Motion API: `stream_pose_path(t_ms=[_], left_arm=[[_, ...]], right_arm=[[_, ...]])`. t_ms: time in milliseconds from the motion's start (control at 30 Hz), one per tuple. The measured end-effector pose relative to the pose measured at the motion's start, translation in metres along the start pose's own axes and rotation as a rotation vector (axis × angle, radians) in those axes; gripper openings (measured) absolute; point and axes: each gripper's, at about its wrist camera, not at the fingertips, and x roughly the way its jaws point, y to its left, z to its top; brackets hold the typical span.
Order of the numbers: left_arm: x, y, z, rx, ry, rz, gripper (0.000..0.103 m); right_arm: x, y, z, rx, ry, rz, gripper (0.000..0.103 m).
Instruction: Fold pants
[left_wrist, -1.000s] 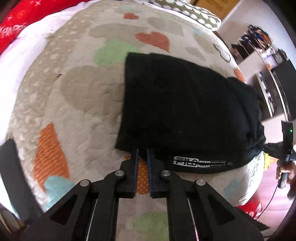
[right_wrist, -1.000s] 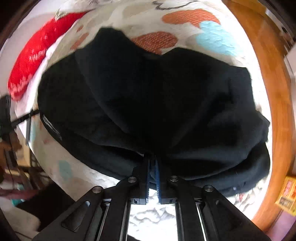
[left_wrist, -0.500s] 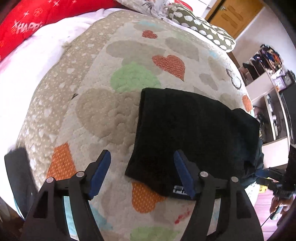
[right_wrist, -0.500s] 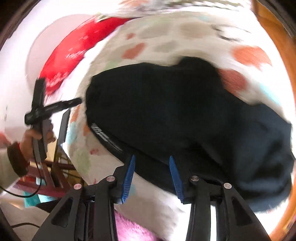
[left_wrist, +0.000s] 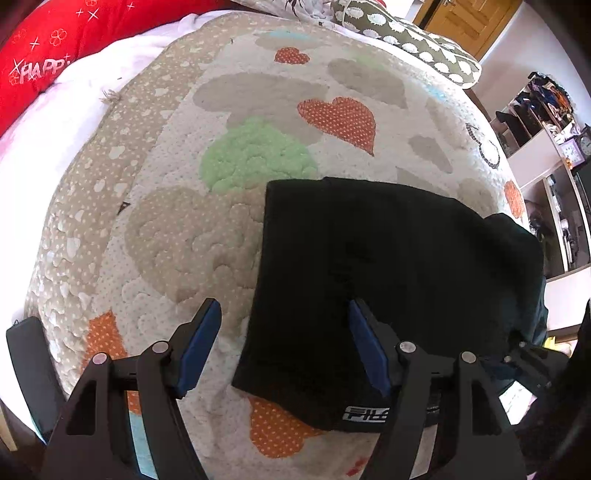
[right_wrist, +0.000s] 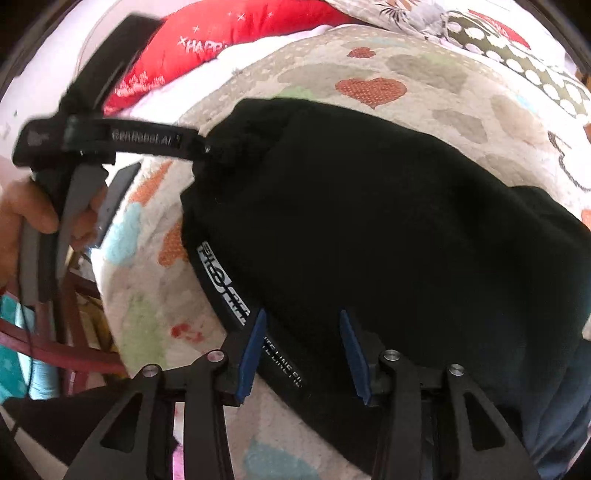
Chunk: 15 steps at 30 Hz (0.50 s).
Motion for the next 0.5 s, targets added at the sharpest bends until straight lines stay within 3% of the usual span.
stream_pose_path(t_ms=[200, 333, 400, 500], left_arm=[[0.002, -0.007, 0.007, 0.025, -0.004, -0.001, 0.07], [0.004, -0.012, 0.011, 0.045, -0.008, 0.003, 0.07], [0.005, -0.013, 0.013, 0.051, -0.007, 0.0, 0.07], [0.007, -0.016, 0.014, 0.068, -0.005, 0.007, 0.07]], right_arm=[[0.007, 0.017, -0.002, -0.113, -0.015, -0.104, 0.054], [0.007, 0.007, 0.007, -0.046, -0.031, -0.091, 0.053], [0.005, 0.003, 0.011, -0.029, -0.038, -0.094, 0.048], [0.007, -0.004, 0.017, -0.018, -0.043, -0.087, 0.029]])
